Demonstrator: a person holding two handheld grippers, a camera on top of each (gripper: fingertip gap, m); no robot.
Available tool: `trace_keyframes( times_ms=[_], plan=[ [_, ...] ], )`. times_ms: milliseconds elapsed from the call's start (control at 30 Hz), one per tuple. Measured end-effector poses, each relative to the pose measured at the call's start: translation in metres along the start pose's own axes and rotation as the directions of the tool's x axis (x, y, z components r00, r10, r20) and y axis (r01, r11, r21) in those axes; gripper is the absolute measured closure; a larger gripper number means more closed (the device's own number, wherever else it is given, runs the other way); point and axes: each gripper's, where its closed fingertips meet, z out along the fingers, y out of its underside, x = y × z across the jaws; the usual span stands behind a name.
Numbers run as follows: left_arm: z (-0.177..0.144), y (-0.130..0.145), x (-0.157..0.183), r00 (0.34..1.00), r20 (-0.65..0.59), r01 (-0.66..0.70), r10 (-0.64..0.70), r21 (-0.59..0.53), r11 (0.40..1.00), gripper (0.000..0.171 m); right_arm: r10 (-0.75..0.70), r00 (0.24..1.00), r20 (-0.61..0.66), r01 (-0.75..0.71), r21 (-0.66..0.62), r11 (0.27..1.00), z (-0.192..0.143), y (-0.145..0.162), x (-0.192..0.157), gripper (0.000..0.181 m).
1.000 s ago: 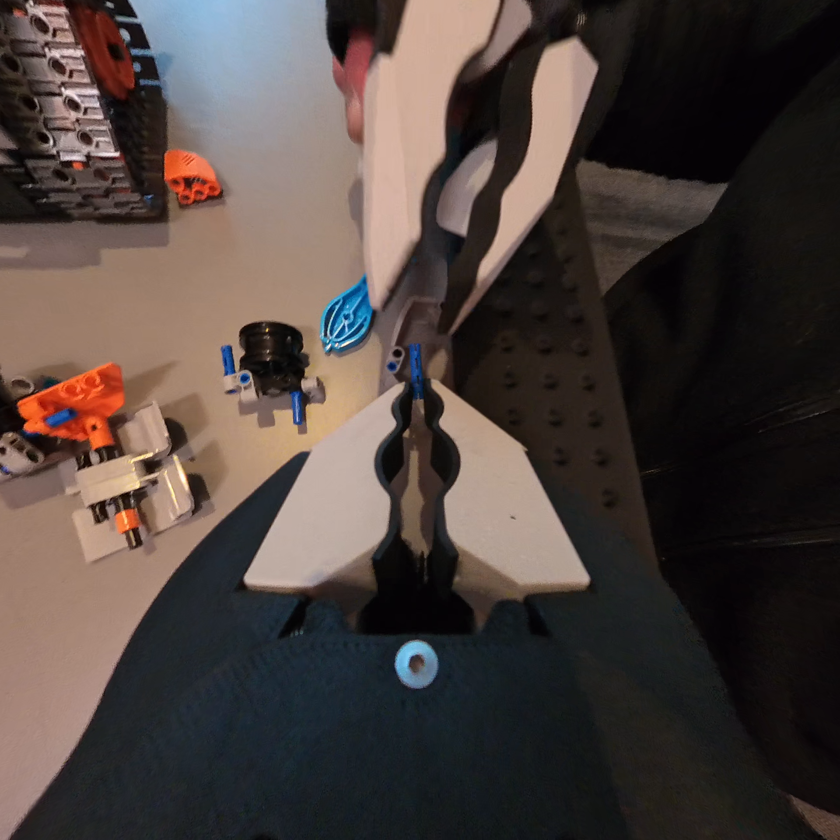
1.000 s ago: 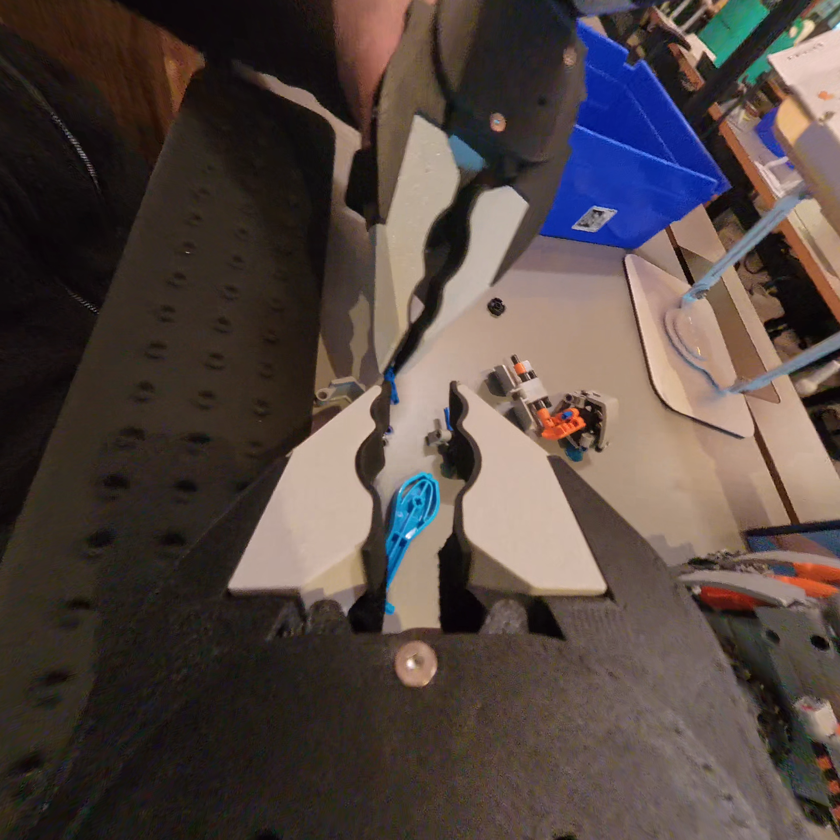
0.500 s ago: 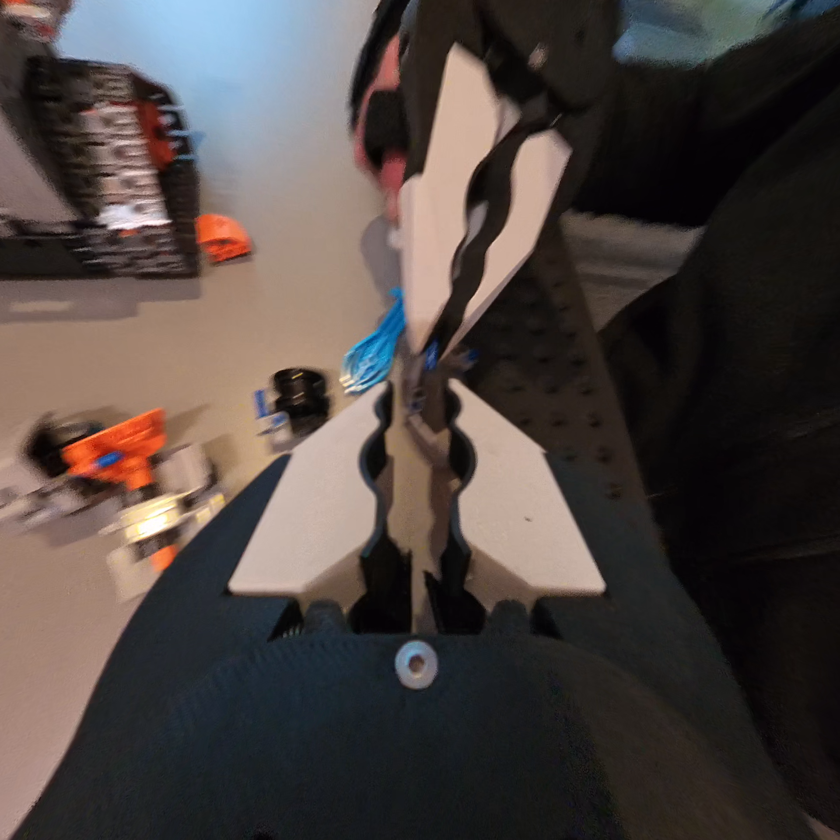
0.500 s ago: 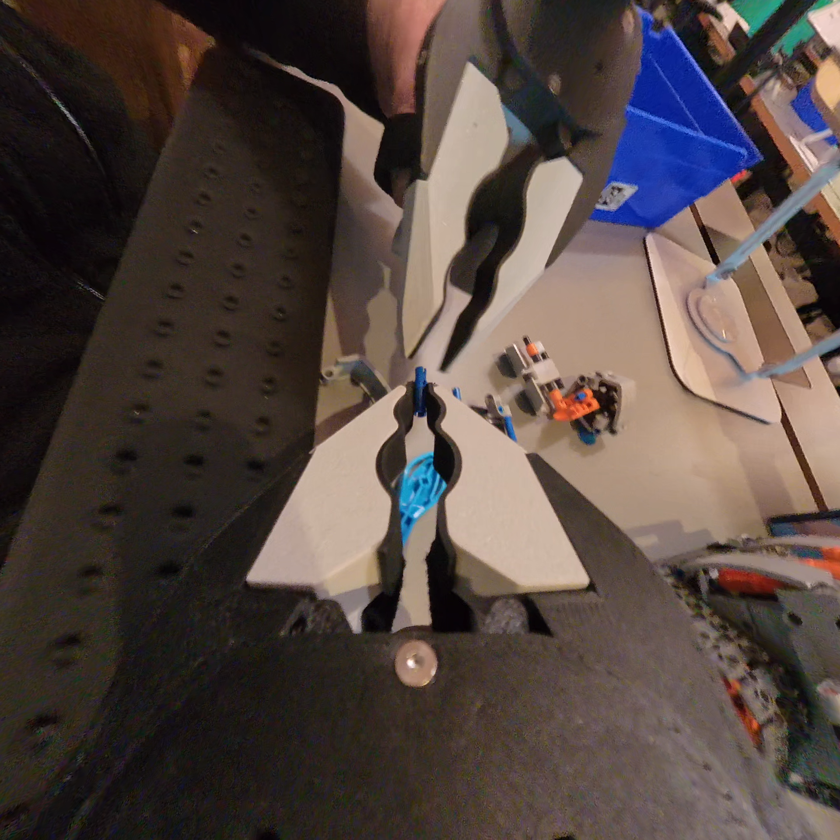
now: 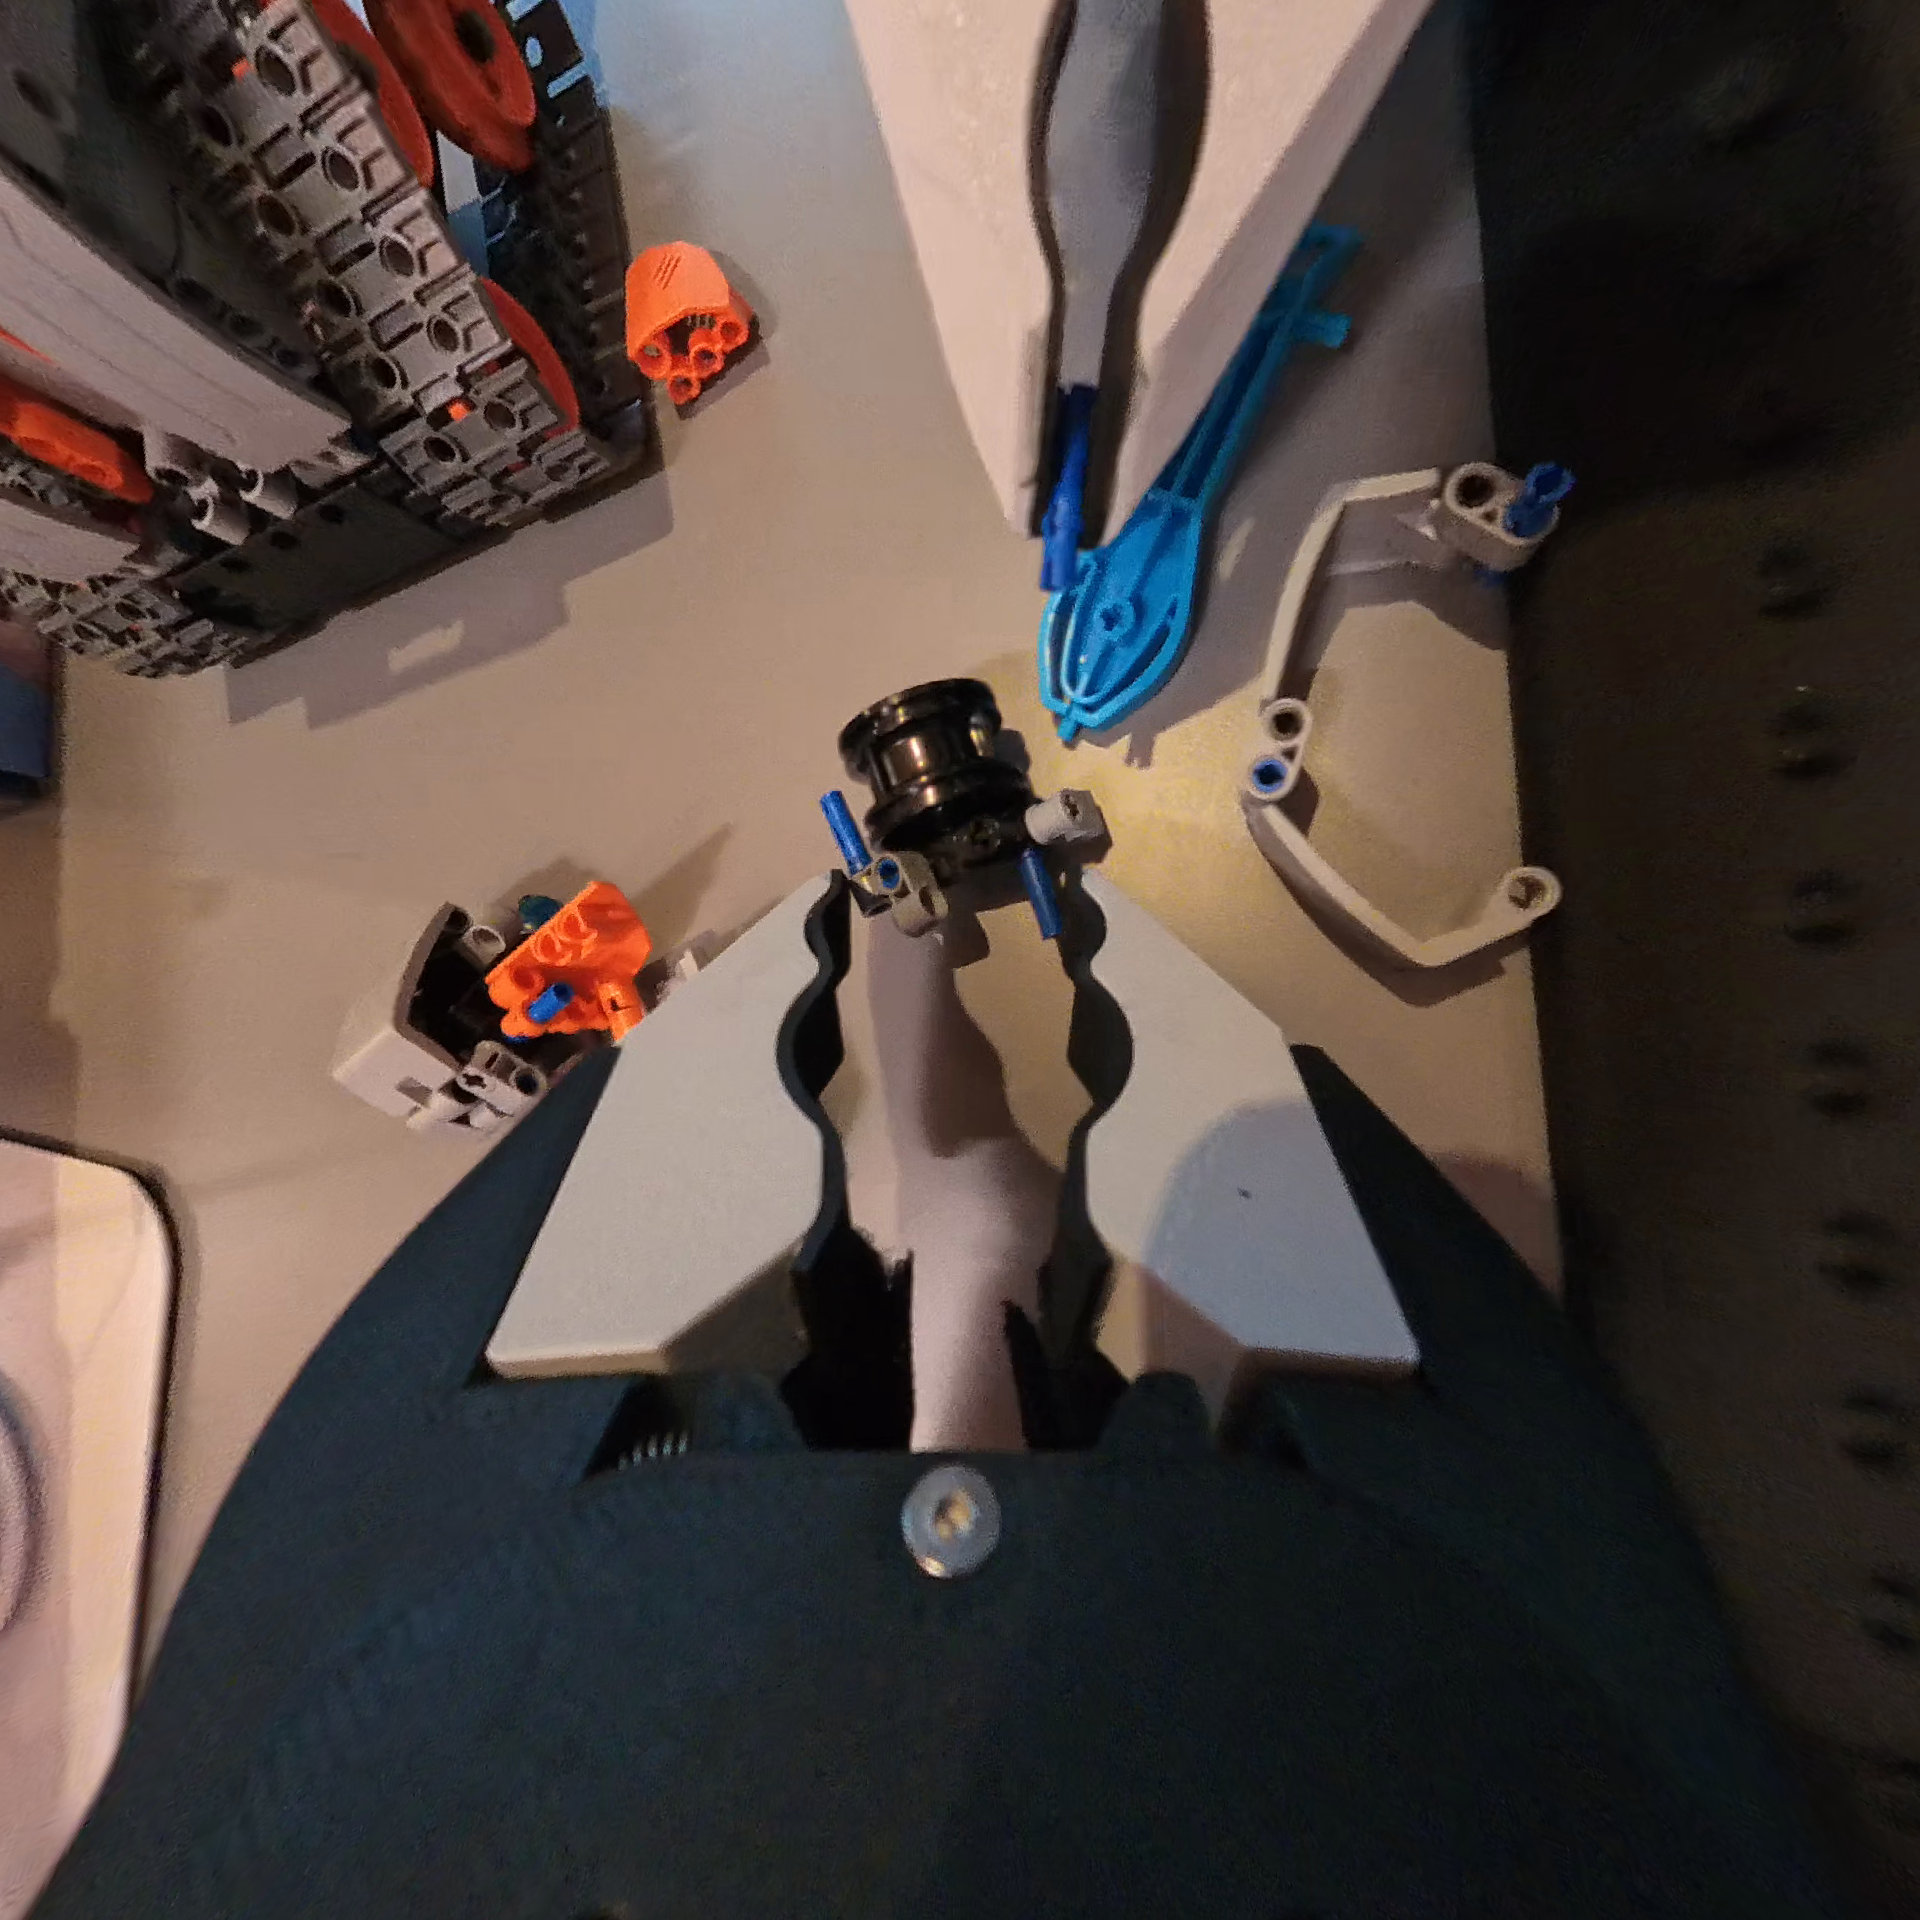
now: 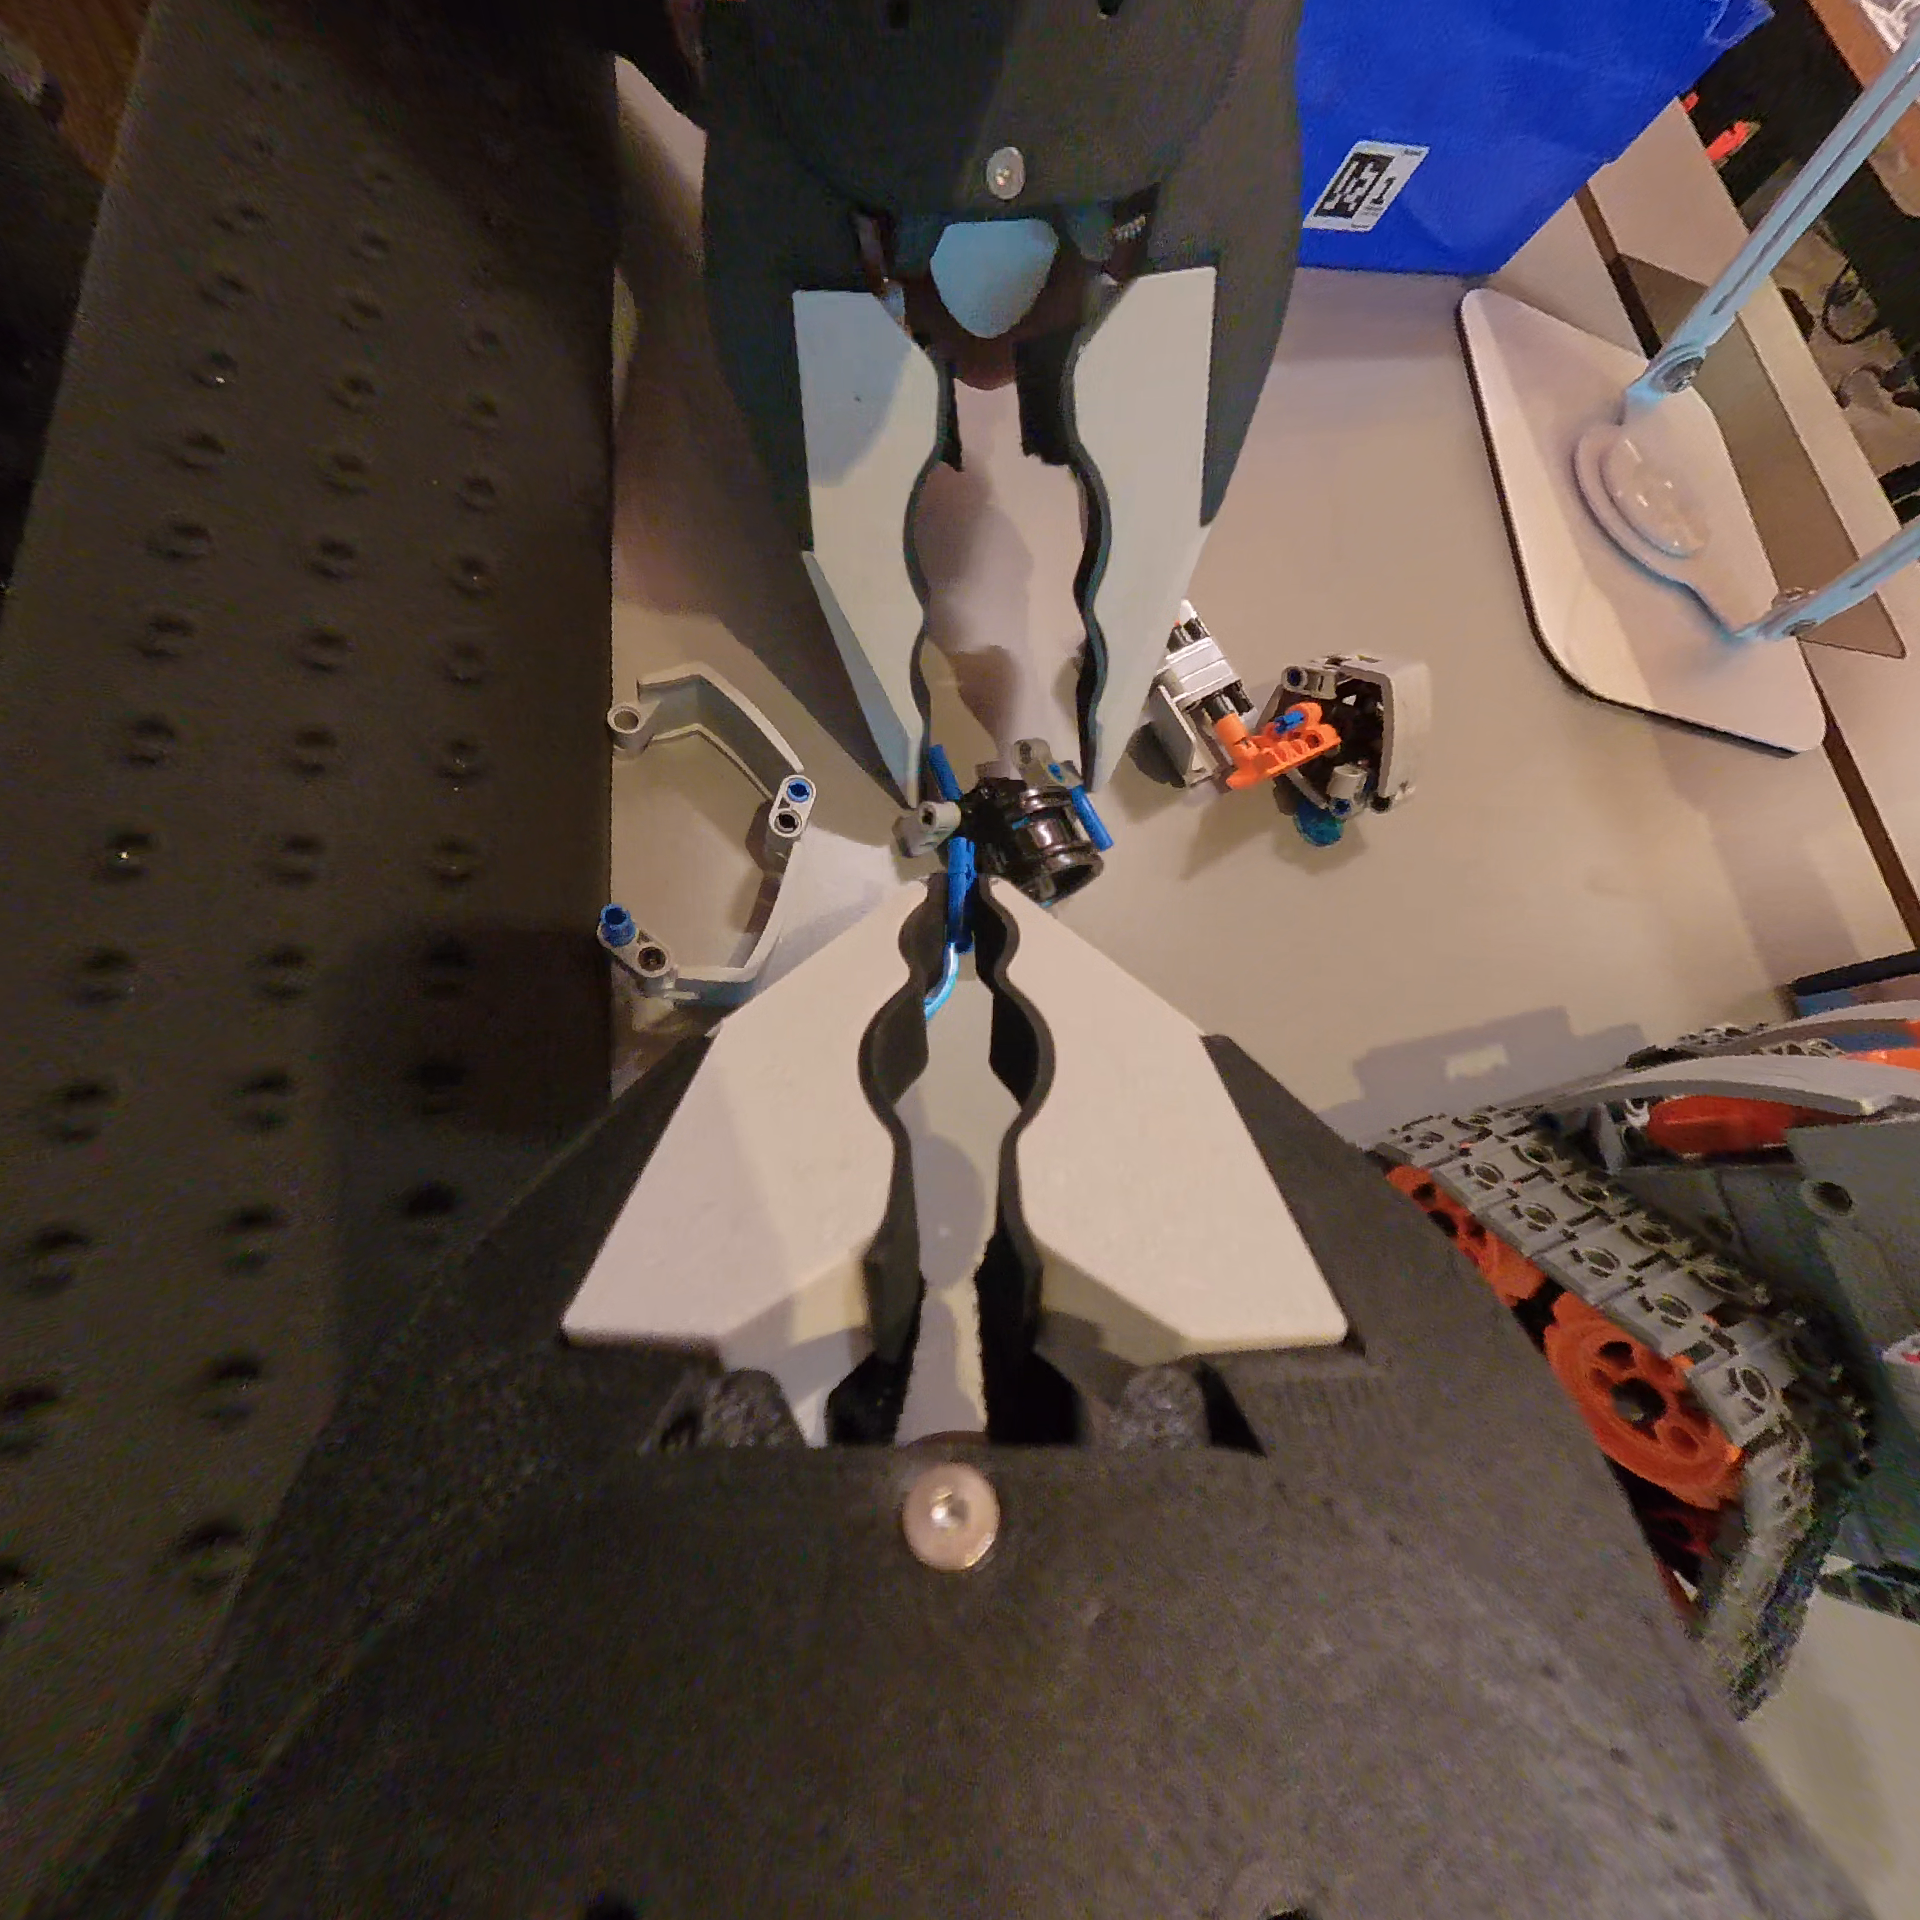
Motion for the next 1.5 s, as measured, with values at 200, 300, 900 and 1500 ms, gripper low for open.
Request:
trace_keyframes(
  times_ms=[200, 300, 900, 1500],
  plan=[
    [0.002, -0.002, 0.014, 0.930, -0.251, 0.277, -0.267, 0.001, 0.961, 0.135, 0.034, 0.999, 0.012, -0.034, -0.007, 0.999, 0.001, 0.004, 0.001, 0.179],
    [0.000, 0.000, 0.011, 0.916, -0.261, 0.314, -0.304, -0.003, 0.949, 0.131, 0.043, 0.999, 0.023, -0.043, -0.010, 0.999, 0.002, 0.005, 0.000, 0.179],
    [-0.008, -0.009, 0.014, 0.955, 0.234, -0.195, 0.183, 0.026, 0.981, 0.135, 0.070, 0.990, 0.119, -0.063, -0.061, 0.996, 0.023, 0.010, -0.013, 0.180],
    [-0.002, -0.013, 0.009, 0.948, 0.254, -0.211, 0.191, 0.054, 0.976, 0.139, 0.031, 0.987, 0.154, -0.015, -0.107, 0.994, 0.032, 0.015, -0.017, 0.180]
  ],
)
